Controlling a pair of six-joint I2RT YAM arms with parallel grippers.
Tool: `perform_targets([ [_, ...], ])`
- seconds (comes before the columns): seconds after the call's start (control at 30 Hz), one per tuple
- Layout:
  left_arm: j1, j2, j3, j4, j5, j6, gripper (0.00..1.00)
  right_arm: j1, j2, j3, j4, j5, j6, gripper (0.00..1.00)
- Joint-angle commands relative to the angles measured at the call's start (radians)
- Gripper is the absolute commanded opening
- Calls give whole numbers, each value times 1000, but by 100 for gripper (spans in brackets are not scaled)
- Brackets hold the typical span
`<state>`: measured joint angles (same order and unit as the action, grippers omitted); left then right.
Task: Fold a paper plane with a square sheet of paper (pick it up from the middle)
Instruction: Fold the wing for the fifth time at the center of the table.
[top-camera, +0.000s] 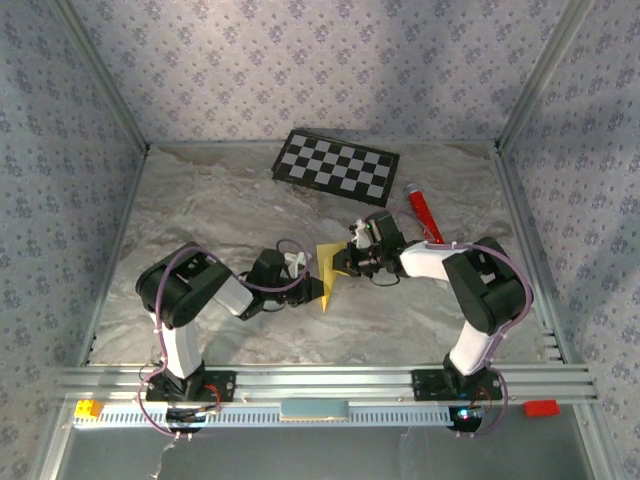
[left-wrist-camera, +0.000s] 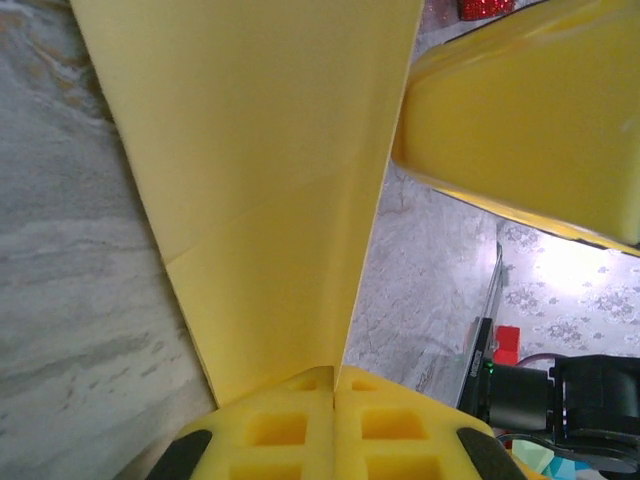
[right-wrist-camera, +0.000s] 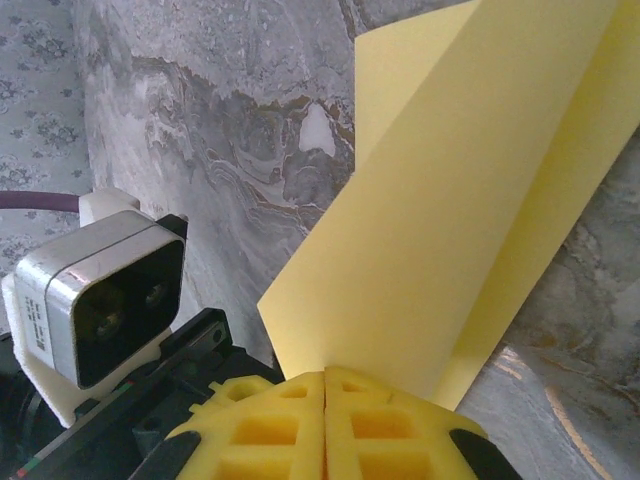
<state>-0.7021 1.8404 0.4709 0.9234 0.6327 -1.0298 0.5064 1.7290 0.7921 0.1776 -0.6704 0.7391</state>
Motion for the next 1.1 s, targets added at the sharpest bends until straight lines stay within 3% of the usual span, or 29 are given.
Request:
perform_targets([
  [0.0,9,29,-29,-32,-1,-8,0,-2,19,30,16,-23,-14,8],
  [0.6,20,96,-49,37,0,-104,0,-16,70,58,10,-54,-28,9],
  [1.07,35,102,-64,-13,-9,-128,0,-24,115,85,16,-68,-26,10],
])
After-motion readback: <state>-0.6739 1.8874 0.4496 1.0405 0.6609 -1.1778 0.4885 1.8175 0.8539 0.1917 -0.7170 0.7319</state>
